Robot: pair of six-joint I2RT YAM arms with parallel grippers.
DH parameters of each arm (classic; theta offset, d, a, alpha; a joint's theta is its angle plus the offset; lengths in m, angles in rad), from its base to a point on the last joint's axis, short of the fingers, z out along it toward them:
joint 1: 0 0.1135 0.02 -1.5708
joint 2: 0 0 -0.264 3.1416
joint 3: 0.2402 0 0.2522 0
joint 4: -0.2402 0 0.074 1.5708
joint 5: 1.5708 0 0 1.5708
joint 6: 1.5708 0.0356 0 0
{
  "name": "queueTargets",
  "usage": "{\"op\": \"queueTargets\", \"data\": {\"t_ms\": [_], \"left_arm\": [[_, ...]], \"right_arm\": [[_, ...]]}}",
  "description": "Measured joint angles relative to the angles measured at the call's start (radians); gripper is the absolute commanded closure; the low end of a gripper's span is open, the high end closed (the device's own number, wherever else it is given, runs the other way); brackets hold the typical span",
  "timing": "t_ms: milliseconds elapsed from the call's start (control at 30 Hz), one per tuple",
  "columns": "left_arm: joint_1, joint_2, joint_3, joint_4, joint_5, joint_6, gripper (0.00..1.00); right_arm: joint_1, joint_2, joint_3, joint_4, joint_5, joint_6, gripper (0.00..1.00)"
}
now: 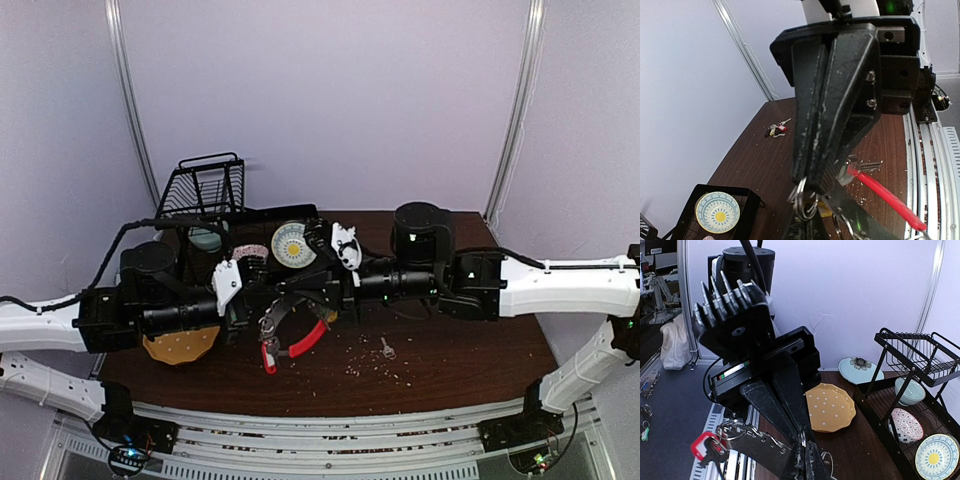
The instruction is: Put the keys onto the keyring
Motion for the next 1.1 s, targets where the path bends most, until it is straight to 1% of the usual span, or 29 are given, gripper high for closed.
{"op": "queueTargets", "data": {"t_ms": [200, 300, 500, 600, 700, 800, 933, 1100], "left_arm": [[0.010, 0.011, -0.024, 0.065, 0.007, -0.018, 1.00], [0.021, 0.014, -0.027, 0.088, 0.000, -0.029, 1.00], [0.030, 0.029, -0.027, 0.142, -0.039, -0.044, 1.00], [0.008, 0.049, -0.029, 0.159, 0.008, -0.048, 1.00], [-0.023, 0.052, -0.044, 0.186, 0.059, -0.063, 1.00], [-0.027, 0.024, -0.074, 0.208, 0.073, -0.079, 1.00], [-0.027, -0.027, -0.104, 0.216, 0.059, -0.094, 0.95], [-0.027, -0.091, -0.122, 0.209, 0.016, -0.108, 0.87]], "right_arm": [[0.027, 0.000, -0.119, 0.245, 0.135, 0.139, 1.00], [0.041, 0.017, -0.151, 0.349, 0.209, 0.197, 1.00], [0.068, 0.067, -0.170, 0.500, 0.379, 0.250, 1.00], [0.066, 0.096, -0.171, 0.561, 0.475, 0.257, 1.00], [0.060, 0.101, -0.180, 0.568, 0.539, 0.256, 1.00], [0.056, 0.085, -0.220, 0.578, 0.561, 0.251, 1.00], [0.052, 0.019, -0.301, 0.554, 0.563, 0.239, 1.00], [0.039, -0.113, -0.346, 0.455, 0.570, 0.216, 1.00]]}}
